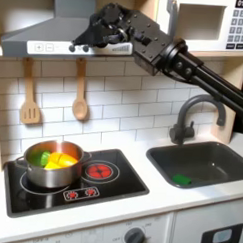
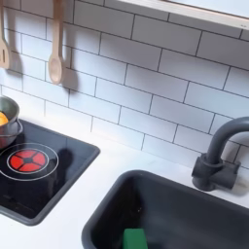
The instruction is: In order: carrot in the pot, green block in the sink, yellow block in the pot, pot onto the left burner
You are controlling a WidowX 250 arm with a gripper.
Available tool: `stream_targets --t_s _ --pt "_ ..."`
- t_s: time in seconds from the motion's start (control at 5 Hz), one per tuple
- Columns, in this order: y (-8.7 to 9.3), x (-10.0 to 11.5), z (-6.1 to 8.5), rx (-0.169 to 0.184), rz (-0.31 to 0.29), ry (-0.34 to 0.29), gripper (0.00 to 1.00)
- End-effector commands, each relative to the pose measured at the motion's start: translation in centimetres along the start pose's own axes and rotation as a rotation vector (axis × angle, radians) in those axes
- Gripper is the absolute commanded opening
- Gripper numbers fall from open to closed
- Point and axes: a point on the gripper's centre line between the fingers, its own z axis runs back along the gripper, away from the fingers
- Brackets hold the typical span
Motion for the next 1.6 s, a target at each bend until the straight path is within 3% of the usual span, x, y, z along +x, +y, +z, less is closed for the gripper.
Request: stream_targets --t_s 0.0,0.6,1.0,1.4 --pt "0.7 0.1 -0.1 0.018 0.007 0.005 0.0" --pt "2.0 -1.6 -0.7 0.05 0.019 0.08 0.0" --pt "1.4 -1.2 -1.2 0.035 0.009 0.07 0.0" --pt "2.3 -2.6 -3.4 0.038 0.038 0.113 0.0"
